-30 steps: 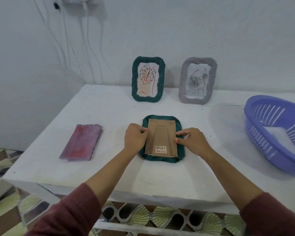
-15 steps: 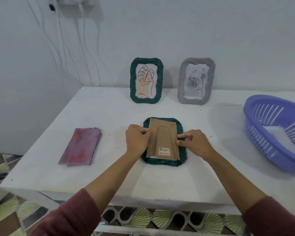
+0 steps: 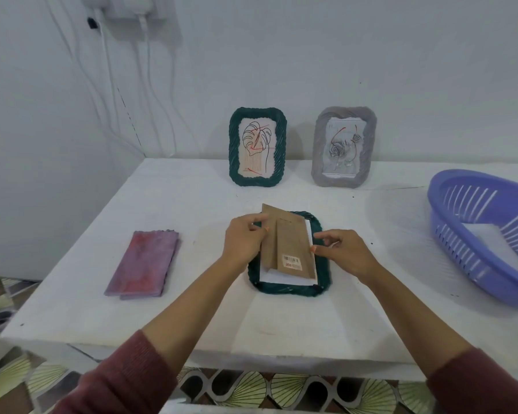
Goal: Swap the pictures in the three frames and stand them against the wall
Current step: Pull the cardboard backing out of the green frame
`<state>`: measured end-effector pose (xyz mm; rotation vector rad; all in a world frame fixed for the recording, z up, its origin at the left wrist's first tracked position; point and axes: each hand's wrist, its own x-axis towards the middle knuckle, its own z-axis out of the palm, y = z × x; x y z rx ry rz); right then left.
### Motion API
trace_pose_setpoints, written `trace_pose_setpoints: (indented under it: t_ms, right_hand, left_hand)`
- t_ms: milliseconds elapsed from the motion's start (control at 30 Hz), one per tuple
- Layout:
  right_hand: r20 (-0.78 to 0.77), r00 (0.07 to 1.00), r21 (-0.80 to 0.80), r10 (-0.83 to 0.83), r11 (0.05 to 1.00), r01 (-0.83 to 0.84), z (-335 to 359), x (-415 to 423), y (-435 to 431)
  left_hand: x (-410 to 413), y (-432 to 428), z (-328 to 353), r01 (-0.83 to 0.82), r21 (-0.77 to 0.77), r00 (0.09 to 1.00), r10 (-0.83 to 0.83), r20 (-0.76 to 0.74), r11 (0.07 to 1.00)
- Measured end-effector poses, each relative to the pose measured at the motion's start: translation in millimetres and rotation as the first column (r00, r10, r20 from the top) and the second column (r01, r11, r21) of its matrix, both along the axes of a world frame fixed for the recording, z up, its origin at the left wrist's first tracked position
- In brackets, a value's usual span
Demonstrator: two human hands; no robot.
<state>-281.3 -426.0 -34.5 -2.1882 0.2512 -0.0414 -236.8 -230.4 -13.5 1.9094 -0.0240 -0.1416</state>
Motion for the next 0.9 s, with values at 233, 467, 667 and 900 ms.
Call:
trace_pose_setpoints:
  t_ms: [233,467,667,900]
  right_hand:
    - [-0.138,0.986,-0.241,0.098,0.962,-0.129,-4.6,4.7,3.9]
    - [-0.14,0.985,-0.256,0.098,0.958,-0.131,-5.0,4.5,4.4]
    - [-0.134,0.985,-0.244,0.108,0.96,-0.138,-5.1,5.9,2.3]
    - [-0.15,0.984,-0.261,0.101,0.956,-0.138,-5.5,7.4,1.9]
  left_hand:
    - [31.6,65.7,30.2,-0.059,-0.126,0.998,0.057,-0.027,0.99]
    - [33.7,109.4,8.1,-0.078,0.153,0.989,0.096,-0.115,0.985]
    - [24.3,93.6,0.9,0.104,0.597,0.995,-0.084,-0.061,0.795]
    - [4.3,44.1,10.2,-0.136,0.686,0.98,-0.005,0.2,0.715]
